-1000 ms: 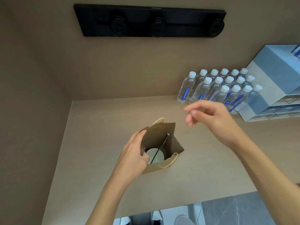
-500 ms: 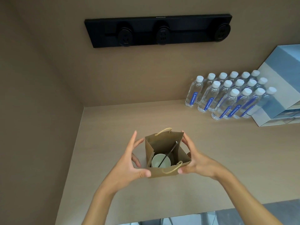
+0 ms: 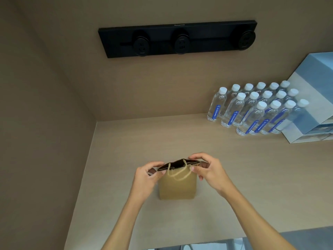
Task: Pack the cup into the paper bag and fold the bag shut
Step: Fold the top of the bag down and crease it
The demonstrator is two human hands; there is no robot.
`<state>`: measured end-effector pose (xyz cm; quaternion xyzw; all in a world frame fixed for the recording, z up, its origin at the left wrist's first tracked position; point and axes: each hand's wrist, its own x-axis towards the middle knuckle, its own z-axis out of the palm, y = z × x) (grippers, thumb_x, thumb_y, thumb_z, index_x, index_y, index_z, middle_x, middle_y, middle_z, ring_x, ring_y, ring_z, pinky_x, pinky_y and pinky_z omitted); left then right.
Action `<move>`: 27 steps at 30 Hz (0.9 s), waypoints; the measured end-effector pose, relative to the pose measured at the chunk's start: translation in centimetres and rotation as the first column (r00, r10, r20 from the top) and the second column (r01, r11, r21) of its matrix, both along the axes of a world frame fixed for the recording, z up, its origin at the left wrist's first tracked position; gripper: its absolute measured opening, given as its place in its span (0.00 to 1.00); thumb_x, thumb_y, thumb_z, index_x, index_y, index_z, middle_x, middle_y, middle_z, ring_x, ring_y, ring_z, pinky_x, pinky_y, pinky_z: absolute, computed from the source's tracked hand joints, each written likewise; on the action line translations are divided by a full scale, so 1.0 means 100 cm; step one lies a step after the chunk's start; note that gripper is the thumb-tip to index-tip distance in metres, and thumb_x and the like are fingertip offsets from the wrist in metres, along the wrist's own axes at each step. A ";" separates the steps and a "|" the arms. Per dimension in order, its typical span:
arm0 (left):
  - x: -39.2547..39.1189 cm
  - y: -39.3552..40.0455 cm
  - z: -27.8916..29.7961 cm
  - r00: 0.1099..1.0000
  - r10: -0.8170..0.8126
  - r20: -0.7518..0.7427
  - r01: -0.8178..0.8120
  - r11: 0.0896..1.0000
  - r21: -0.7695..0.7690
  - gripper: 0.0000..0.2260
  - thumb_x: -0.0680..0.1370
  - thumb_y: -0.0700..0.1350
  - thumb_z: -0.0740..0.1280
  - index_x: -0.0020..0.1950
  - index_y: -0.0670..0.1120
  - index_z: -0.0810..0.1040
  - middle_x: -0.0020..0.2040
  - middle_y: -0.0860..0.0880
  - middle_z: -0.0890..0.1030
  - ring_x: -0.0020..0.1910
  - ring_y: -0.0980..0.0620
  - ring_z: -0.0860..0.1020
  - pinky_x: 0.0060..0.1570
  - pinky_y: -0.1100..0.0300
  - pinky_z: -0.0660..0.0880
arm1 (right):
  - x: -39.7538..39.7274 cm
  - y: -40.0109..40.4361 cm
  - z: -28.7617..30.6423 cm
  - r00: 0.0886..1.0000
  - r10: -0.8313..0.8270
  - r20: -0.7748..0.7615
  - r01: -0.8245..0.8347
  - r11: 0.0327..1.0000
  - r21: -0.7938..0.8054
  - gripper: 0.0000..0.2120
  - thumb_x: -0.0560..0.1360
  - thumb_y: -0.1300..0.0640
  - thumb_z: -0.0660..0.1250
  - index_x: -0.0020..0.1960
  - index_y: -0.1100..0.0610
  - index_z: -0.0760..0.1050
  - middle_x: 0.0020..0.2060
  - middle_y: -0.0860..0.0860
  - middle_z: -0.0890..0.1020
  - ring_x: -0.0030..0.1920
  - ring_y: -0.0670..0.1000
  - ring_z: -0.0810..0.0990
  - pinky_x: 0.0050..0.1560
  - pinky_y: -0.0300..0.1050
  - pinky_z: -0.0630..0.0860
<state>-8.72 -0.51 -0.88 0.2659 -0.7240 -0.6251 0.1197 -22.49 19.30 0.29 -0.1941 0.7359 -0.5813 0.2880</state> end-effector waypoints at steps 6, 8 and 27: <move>-0.009 -0.003 0.002 0.999 0.033 -0.043 -0.036 0.996 -0.077 0.06 0.75 0.36 0.71 0.46 0.45 0.86 0.39 0.53 0.85 0.37 0.58 0.78 0.38 0.65 0.73 | 0.000 -0.023 -0.003 0.988 -0.156 -0.015 0.156 0.988 -0.012 0.09 0.71 0.68 0.71 0.44 0.55 0.81 0.21 0.46 0.73 0.22 0.45 0.70 0.23 0.36 0.66; -0.010 -0.005 0.003 0.998 0.050 -0.048 -0.053 0.996 -0.073 0.06 0.76 0.36 0.70 0.47 0.44 0.86 0.37 0.50 0.84 0.36 0.56 0.78 0.37 0.62 0.73 | 0.000 -0.027 -0.004 0.981 -0.194 -0.012 0.193 0.981 -0.031 0.09 0.72 0.68 0.69 0.42 0.55 0.82 0.20 0.47 0.74 0.22 0.46 0.70 0.23 0.36 0.67; 0.017 -0.001 0.006 0.994 0.078 0.074 -0.090 0.979 0.184 0.16 0.68 0.34 0.78 0.54 0.43 0.82 0.46 0.45 0.86 0.42 0.54 0.83 0.40 0.63 0.79 | 0.031 -0.022 0.004 0.978 -0.116 0.174 0.106 0.992 0.067 0.15 0.67 0.65 0.76 0.52 0.55 0.80 0.39 0.58 0.82 0.37 0.51 0.80 0.42 0.44 0.77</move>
